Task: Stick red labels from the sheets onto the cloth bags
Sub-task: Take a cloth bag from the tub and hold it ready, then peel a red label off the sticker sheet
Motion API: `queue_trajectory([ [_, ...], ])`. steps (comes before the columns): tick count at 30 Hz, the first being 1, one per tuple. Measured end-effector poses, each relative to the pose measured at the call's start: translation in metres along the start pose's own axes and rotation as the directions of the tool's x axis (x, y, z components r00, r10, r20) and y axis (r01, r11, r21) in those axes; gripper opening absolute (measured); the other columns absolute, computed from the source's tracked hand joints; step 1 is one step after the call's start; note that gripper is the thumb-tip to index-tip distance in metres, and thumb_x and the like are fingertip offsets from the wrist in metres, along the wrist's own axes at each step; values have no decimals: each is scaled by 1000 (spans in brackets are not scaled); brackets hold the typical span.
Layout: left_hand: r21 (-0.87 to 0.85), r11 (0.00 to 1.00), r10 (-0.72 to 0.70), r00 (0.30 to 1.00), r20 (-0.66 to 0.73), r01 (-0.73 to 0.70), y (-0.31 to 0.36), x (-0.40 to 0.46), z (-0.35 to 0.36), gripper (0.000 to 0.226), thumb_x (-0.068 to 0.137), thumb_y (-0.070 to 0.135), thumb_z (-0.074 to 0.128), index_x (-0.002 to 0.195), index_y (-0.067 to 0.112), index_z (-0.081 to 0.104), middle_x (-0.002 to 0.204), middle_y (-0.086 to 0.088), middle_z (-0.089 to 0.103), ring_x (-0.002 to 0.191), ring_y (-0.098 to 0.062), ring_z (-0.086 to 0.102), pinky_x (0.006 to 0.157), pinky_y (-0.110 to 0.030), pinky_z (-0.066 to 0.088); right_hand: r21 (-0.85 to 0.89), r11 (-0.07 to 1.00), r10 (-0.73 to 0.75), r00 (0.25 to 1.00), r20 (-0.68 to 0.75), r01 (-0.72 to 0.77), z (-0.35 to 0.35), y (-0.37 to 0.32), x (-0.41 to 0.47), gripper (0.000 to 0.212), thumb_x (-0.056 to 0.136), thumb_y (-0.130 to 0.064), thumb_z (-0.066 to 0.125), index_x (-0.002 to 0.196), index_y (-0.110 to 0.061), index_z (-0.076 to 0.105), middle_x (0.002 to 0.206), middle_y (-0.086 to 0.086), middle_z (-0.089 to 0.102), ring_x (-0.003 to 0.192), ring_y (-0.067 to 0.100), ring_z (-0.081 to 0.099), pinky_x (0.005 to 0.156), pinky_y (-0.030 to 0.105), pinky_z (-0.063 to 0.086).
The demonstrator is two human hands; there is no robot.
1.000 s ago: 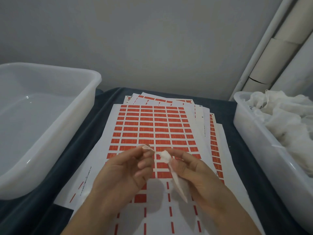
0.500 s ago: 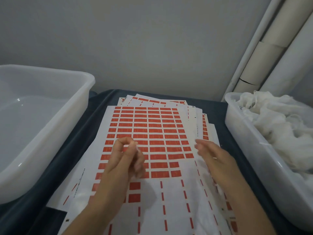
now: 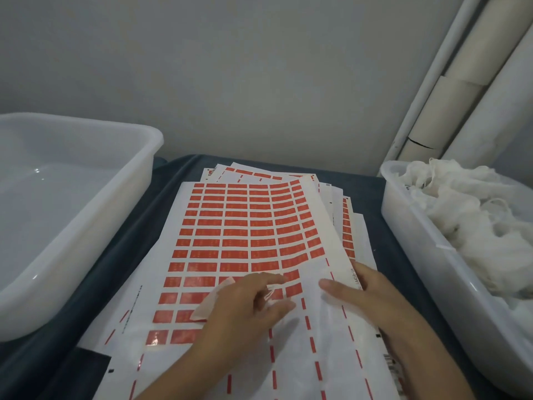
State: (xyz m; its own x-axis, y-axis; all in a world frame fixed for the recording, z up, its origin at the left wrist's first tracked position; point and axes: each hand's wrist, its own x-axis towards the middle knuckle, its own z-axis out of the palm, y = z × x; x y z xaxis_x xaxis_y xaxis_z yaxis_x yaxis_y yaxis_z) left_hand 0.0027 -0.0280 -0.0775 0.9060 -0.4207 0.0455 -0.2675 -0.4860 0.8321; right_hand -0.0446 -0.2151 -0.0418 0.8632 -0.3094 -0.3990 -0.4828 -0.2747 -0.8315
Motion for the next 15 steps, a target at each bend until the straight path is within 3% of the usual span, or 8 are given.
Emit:
queue_trajectory([
  [3, 74, 997, 35, 999, -10, -34, -1, 1, 6, 37, 78, 49, 63, 113, 48, 50, 83, 34, 46, 73, 0, 52, 56, 2, 37, -7, 1000, -9, 994, 108, 10, 7, -1, -1, 33, 79, -32, 70, 105, -33, 49, 101, -13, 64, 88, 14, 64, 69, 28, 53],
  [7, 100, 994, 42, 997, -62, -35, -3, 4, 8, 41, 80, 48, 62, 119, 45, 51, 81, 31, 48, 71, -1, 51, 54, 2, 36, 119, 993, 5, 995, 100, -17, 11, 1, -1, 31, 85, -18, 66, 109, -31, 50, 106, -2, 66, 92, 24, 66, 86, 46, 54],
  [15, 9, 1000, 30, 992, -122, -29, 5, 9, 7, 21, 79, 41, 67, 89, 45, 49, 80, 33, 47, 71, 1, 53, 56, 3, 37, 226, 974, -8, 998, 55, -5, 23, 4, 2, 25, 85, -25, 65, 104, -31, 50, 101, 0, 66, 88, 25, 66, 74, 38, 57],
])
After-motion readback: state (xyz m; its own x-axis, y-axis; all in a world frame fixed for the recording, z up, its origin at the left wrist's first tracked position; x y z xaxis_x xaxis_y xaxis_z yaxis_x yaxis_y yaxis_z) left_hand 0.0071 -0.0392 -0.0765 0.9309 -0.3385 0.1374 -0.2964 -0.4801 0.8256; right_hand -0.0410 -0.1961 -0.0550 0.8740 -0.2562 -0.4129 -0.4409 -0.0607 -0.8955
